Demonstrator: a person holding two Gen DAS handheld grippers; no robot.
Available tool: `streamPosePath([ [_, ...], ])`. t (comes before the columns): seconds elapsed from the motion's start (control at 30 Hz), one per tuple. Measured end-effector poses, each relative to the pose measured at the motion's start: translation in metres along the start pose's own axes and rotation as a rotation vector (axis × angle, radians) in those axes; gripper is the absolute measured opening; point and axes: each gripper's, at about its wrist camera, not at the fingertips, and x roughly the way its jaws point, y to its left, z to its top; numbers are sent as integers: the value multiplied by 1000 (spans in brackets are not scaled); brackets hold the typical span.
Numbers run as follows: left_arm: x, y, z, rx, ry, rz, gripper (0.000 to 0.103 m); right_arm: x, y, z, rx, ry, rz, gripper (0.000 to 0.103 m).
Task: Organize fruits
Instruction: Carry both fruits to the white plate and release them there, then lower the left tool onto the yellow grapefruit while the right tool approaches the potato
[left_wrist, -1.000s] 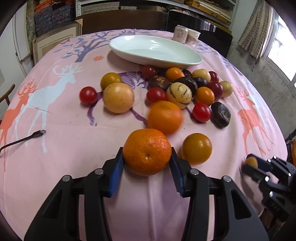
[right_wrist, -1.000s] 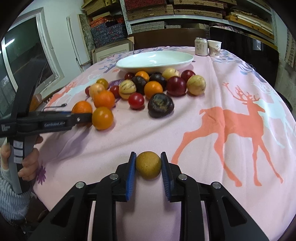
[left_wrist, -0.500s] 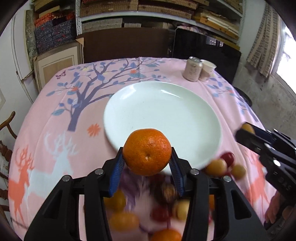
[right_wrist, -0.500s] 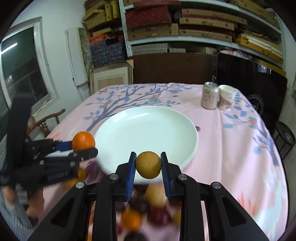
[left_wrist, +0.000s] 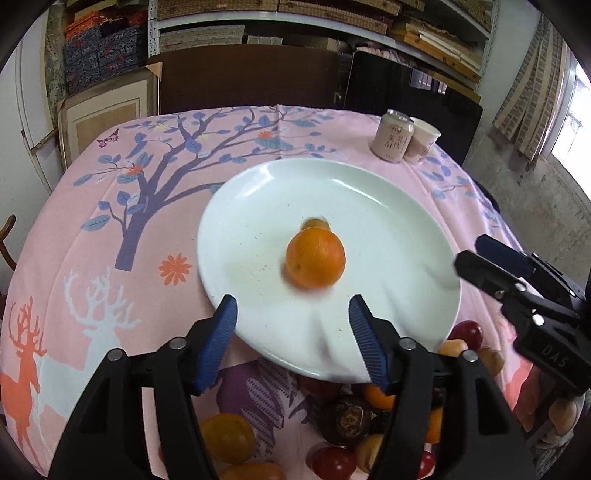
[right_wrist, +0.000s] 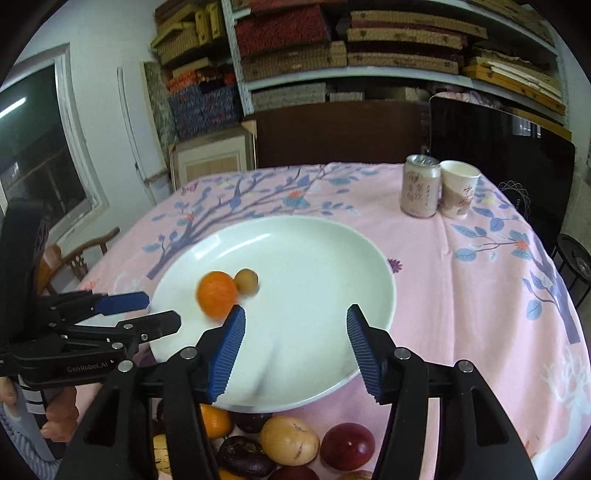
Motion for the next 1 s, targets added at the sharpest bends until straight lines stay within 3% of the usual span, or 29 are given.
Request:
streamPosePath([
  [0.1,-15,11,-8,-33,-27,16,62,-26,-14,-8,61,-78,-6,73],
  [0.27,-46,46,-56,-139,-65,76,74,-78,-51,-49,206,-242,-81,92],
  [0.5,-61,65,-119,-182,-45,119,75,-111,-64,-82,274,-281,-156,96],
  [0.57,-63,63,-122,-166,-56,138,79,-110,-66,-85,268,-277,-148,97],
  [0.8,-66,58,-124,-133,-75,171,79,-102,-74,-88,306,-236,-93,97],
  [1.0,-70,50,-128,-103,-81,133,79,-97,-79,-91,337,-217,-70,97],
])
